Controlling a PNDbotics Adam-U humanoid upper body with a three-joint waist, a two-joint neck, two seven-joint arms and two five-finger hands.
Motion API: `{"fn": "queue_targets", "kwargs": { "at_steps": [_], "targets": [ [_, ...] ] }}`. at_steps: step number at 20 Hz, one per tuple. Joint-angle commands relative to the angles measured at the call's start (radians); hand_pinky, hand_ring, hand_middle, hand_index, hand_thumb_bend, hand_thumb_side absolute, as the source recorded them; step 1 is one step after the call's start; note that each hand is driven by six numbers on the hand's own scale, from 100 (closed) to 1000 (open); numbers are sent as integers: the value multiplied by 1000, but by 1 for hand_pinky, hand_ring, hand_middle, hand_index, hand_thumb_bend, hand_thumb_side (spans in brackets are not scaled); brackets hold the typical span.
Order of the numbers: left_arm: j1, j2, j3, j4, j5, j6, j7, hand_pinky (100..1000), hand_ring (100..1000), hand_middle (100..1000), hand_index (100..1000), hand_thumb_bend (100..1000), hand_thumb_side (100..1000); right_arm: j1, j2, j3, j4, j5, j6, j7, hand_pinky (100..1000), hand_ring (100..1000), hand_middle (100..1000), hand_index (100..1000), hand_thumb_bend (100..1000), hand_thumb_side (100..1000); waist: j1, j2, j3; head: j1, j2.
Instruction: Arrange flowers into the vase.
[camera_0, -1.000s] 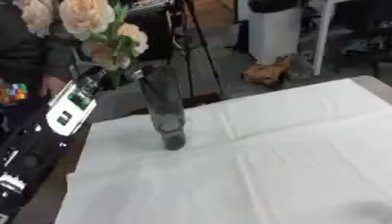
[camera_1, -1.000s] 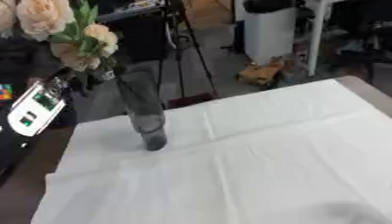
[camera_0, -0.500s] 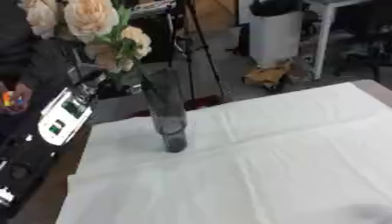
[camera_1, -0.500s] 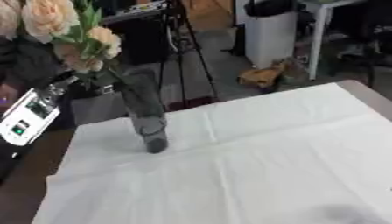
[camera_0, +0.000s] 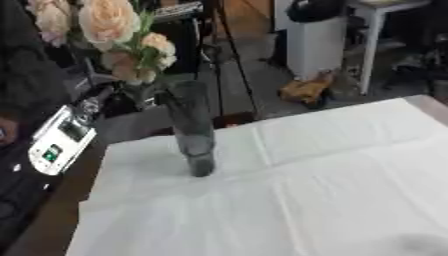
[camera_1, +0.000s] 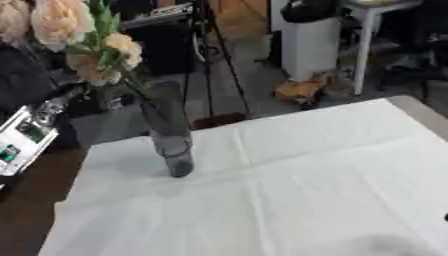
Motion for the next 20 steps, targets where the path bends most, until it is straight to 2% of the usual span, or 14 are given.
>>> {"fn": "queue_targets", "kwargs": {
  "at_steps": [1, 13, 15, 17, 20],
  "targets": [
    [10, 52, 11, -56, 34, 5, 32, 896, 757, 756, 909, 1000, 792, -11, -11, -8, -23, -3, 1, 1, 512, 613, 581, 804, 814, 740, -28, -13, 3, -4, -15],
    [31, 59, 8, -88, 78, 18, 68, 897, 753, 754, 907, 1000, 797, -10, -11, -8, -23, -3, 1, 1, 511, 613, 581, 803, 814, 740, -28, -12, 6, -7, -18],
    [66, 52, 40, -123, 99, -3, 90, 885, 730, 735, 897, 1000, 817, -14, -11, -15, -20, -5, -4, 1, 511, 613, 579, 802, 813, 741, -37, 3, 35, -44, -42],
    [115, 53, 83, -172, 130, -33, 120, 885, 730, 735, 897, 1000, 817, -16, -13, -19, -16, -6, -9, 1, 511, 613, 579, 802, 813, 741, -39, 8, 47, -56, -50],
    [196, 62, 116, -253, 179, -83, 169, 884, 730, 734, 897, 1000, 832, -18, -11, -20, -13, -8, -14, 1, 511, 613, 579, 802, 812, 744, -44, 14, 54, -71, -61]
  ]
}}
